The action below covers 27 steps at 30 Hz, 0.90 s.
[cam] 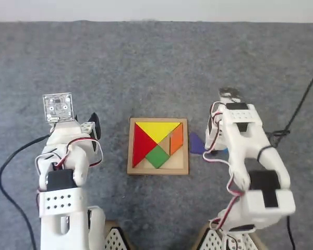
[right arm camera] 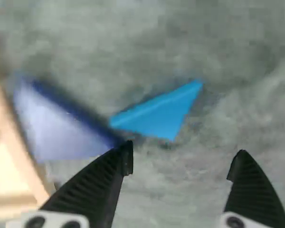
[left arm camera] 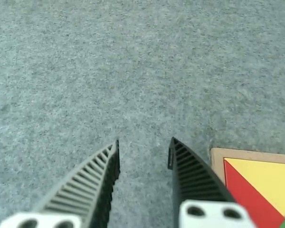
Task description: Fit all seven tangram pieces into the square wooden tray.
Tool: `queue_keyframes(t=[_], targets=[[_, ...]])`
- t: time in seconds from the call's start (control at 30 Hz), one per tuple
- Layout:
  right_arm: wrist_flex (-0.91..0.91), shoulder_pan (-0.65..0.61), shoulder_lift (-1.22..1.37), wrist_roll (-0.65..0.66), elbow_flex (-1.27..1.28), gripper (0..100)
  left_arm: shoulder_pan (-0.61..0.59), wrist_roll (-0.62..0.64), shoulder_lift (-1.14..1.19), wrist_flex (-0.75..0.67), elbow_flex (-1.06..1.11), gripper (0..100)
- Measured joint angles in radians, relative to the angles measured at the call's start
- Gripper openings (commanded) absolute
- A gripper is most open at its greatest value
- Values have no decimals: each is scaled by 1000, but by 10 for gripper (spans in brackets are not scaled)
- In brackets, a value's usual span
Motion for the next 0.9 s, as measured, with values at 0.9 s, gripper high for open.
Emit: queue_keyframes(t=[0.9], targets=[[272, 49, 209, 516, -396, 332, 0, 0, 0, 0, 0, 163]])
